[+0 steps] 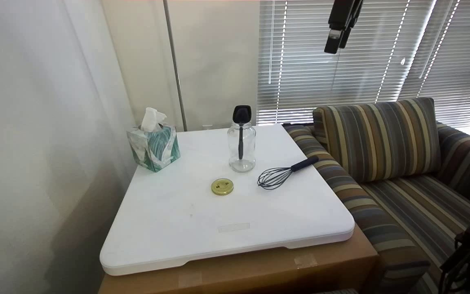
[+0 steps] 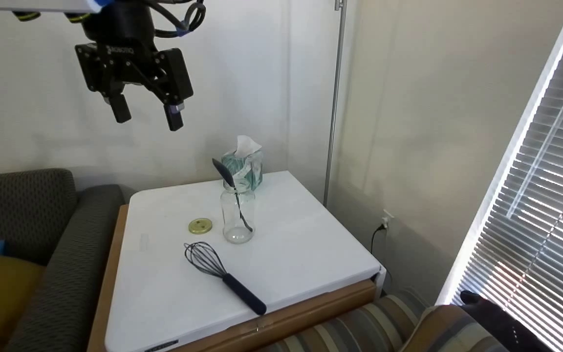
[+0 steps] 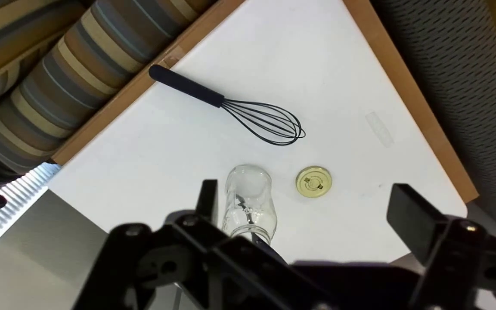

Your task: Remove the spatula from the bottle and put it on the table

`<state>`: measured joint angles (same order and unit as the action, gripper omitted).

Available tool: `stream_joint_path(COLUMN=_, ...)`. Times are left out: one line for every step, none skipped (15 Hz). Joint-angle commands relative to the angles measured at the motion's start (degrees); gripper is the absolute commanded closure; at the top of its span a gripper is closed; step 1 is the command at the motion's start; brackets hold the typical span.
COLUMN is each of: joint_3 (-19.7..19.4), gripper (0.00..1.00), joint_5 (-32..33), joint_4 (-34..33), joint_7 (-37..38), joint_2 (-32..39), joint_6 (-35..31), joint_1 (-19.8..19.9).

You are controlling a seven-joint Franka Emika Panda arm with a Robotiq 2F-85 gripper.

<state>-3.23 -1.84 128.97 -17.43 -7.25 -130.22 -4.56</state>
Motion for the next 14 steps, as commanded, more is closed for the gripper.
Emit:
stream_joint_path(joint_3=0.97, gripper=0.0, joint_5=-0.15, joint_4=0.16, joint_7=-0.08, joint_2=-0.63, joint_6=0.23, joint_1=1.05)
stream_joint_path(joint_3=0.92, gripper=0.0, joint_5=-0.16, joint_4=0.31, joint_7=-0.08, joint_2=-1.24, joint_6=0.26, joint_1=1.06)
stream_joint_path(joint_3=0.9, gripper=0.0, joint_5=-0.16, joint_4=0.39, joint_7=-0.08, joint_2=-1.57, joint_6=0.27, joint_1=1.04)
stream_joint_path(joint_3=0.88, gripper=0.0, joint_5=-0.11, joint_4=-0.3, joint_7=-0.73, joint_2=-0.86, joint_6=1.12, joint_1=0.97)
stream_joint_path(joint_3=0.72, gripper=0.0, joint_5=-0.24, joint_4=-1.99, joint_7=-2.89, joint_2=0.98, joint_6=1.98, joint_1=0.8)
stream_joint_path(joint_3=0.48, gripper=0.0, joint_5=-0.99, joint_4=-3.65, joint_7=-5.94, joint_2=2.73, joint_6=3.24, joint_1=0.54)
stream_joint_path(joint_3=0.45, gripper=0.0, joint_5=-0.95, joint_4=-5.87, joint_7=-9.31, joint_2=5.26, joint_6=4.39, joint_1=0.32)
stream_joint_path(joint_3=0.59, gripper=0.0, joint_5=-0.96, joint_4=-7.37, joint_7=-12.39, joint_2=7.0, joint_6=4.75, joint_1=0.26)
stream_joint_path(joint_3=1.04, gripper=0.0, joint_5=-0.22, joint_4=-9.25, joint_7=-14.74, joint_2=9.31, joint_6=4.67, joint_1=0.34)
stream_joint_path(joint_3=1.53, gripper=0.0, joint_5=0.15, joint_4=-11.0, joint_7=-17.25, joint_2=11.41, joint_6=4.39, joint_1=0.46)
stream_joint_path(joint_3=2.25, gripper=0.0, joint_5=1.22, joint_4=-13.24, joint_7=-19.05, joint_2=13.92, joint_6=4.36, joint_1=0.6)
stream_joint_path(joint_3=2.97, gripper=0.0, joint_5=2.33, joint_4=-15.21, joint_7=-20.83, joint_2=16.11, joint_6=4.51, joint_1=0.75)
stream_joint_path(joint_3=3.66, gripper=0.0, joint_5=3.9, joint_4=-17.99, joint_7=-22.25, joint_2=18.88, joint_6=4.88, joint_1=0.9)
stream_joint_path(joint_3=4.31, gripper=0.0, joint_5=5.76, joint_4=-20.62, joint_7=-23.48, joint_2=21.47, joint_6=5.27, joint_1=1.0)
